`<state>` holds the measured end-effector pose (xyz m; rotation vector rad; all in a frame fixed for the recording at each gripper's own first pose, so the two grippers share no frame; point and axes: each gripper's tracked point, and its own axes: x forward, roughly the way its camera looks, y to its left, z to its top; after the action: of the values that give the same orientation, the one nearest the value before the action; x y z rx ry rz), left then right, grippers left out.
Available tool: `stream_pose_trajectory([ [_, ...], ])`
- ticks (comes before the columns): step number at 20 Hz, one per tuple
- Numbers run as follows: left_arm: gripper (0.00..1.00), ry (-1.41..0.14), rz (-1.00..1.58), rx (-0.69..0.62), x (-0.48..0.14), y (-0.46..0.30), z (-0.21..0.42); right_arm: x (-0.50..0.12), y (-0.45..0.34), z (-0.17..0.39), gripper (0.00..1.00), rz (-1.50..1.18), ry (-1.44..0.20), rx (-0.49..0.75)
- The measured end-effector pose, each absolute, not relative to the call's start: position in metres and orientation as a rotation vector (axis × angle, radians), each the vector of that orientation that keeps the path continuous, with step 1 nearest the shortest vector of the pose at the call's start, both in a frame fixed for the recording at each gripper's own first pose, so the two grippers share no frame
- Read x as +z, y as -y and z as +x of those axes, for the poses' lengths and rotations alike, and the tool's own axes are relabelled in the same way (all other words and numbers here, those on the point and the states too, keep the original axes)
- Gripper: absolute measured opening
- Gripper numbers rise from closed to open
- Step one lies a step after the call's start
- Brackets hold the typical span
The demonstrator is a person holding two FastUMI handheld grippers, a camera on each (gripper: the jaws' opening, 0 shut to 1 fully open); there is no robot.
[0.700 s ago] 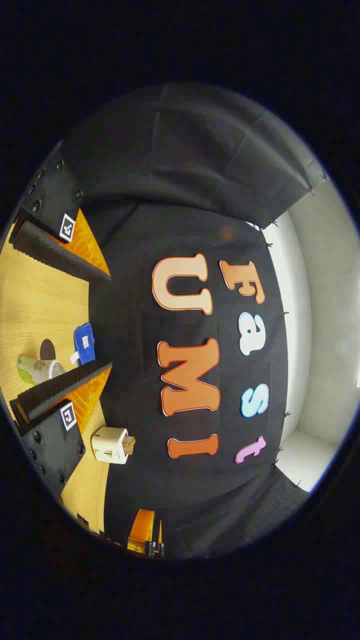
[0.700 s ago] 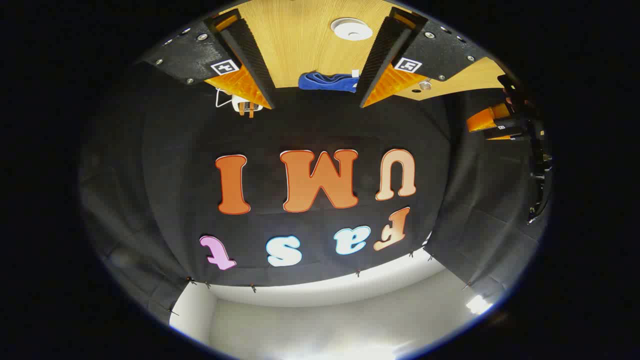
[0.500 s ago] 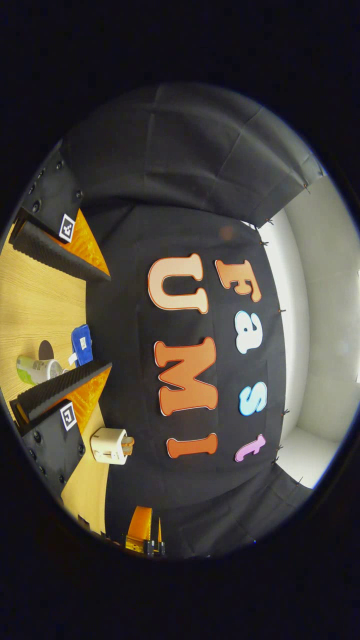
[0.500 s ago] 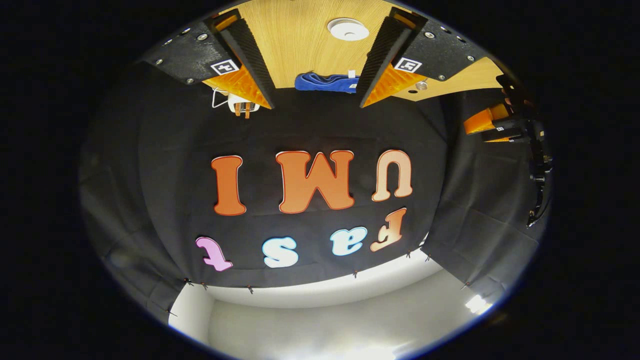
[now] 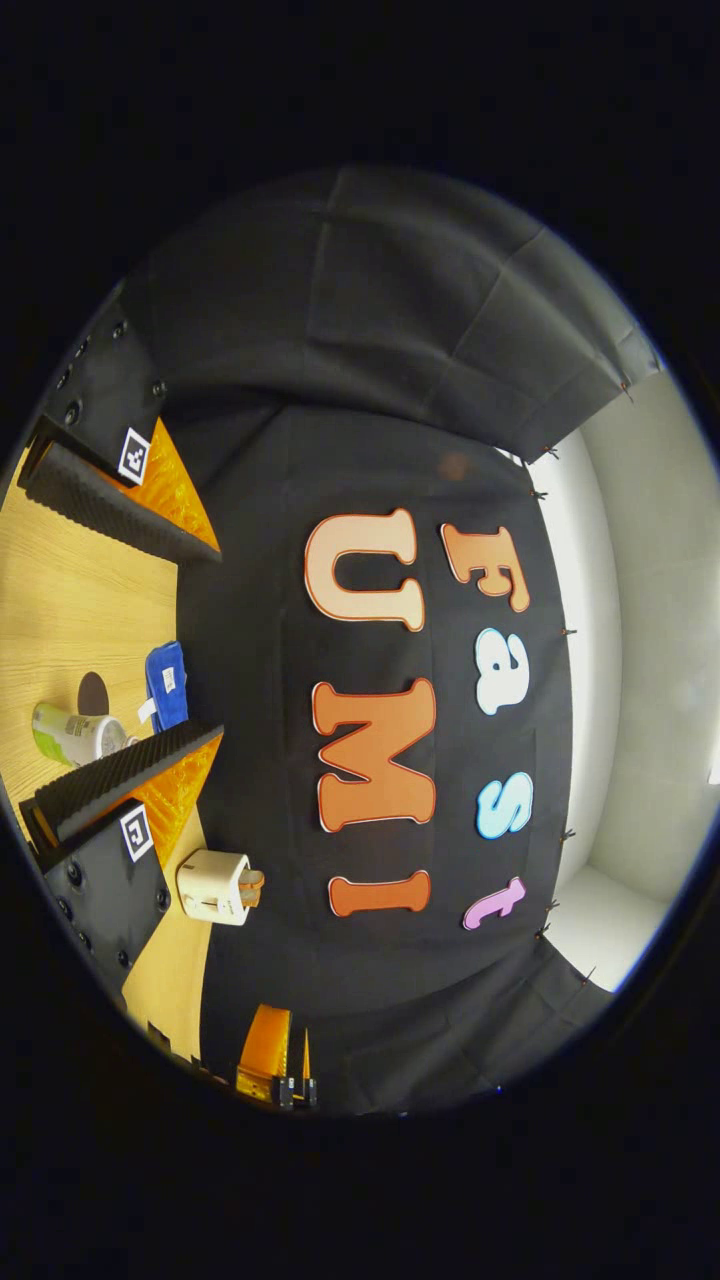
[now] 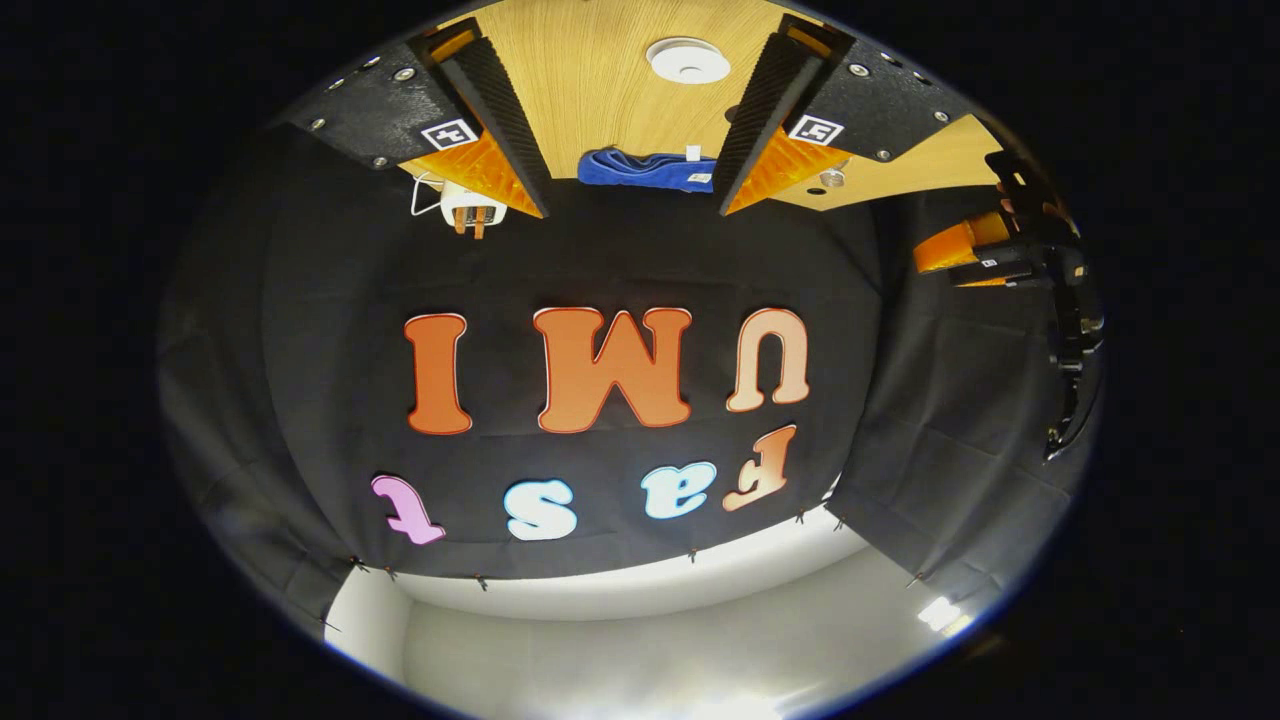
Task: Open the teacup lid with one hand, grasp the water bottle and pour water into the teacup with the other hand; after pouring, place the water bottle on the coaster and then close the teacup lid.
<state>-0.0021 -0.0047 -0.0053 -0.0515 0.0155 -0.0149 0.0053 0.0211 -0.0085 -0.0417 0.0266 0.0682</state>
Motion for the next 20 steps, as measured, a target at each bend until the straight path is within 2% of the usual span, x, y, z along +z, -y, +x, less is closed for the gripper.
stream_pose_trajectory([
  [1,0.97,-0.022,-0.056,-0.022,-0.007,0.006,-0.002,-0.01,-0.025,0.006,0.96,-0.053,-0.028,0.076],
  [2,1.0,-0.025,-0.063,-0.026,-0.007,0.007,-0.003,-0.013,-0.028,0.007,0.97,-0.061,-0.034,0.085],
  [3,0.97,-0.028,-0.068,-0.031,-0.007,0.008,-0.003,-0.018,-0.032,0.008,0.97,-0.067,-0.044,0.092],
  [4,1.0,-0.028,-0.073,-0.035,-0.008,0.008,-0.003,-0.023,-0.035,0.009,0.97,-0.071,-0.055,0.1],
  [8,0.97,-0.032,-0.088,-0.066,-0.015,0.018,0.001,-0.051,-0.055,0.012,0.97,-0.058,-0.112,0.164],
  [10,1.0,-0.033,-0.114,-0.105,-0.018,0.029,0.002,-0.063,-0.068,0.012,0.97,-0.022,-0.139,0.208],
  [11,0.97,-0.035,-0.122,-0.115,-0.021,0.033,0.002,-0.07,-0.072,0.013,0.97,-0.014,-0.151,0.224],
  [13,1.0,-0.039,-0.117,-0.123,-0.027,0.035,0.003,-0.087,-0.076,0.015,0.97,-0.036,-0.173,0.238],
  [17,0.97,-0.054,-0.084,-0.12,-0.039,0.04,0.006,-0.131,-0.083,0.025,0.97,-0.066,-0.241,0.235],
  [18,1.0,-0.056,-0.076,-0.121,-0.042,0.042,0.007,-0.144,-0.087,0.026,0.97,-0.052,-0.268,0.242],
  [20,0.97,-0.062,-0.061,-0.12,-0.047,0.043,0.007,-0.168,-0.09,0.03,0.97,-0.039,-0.324,0.249],
])
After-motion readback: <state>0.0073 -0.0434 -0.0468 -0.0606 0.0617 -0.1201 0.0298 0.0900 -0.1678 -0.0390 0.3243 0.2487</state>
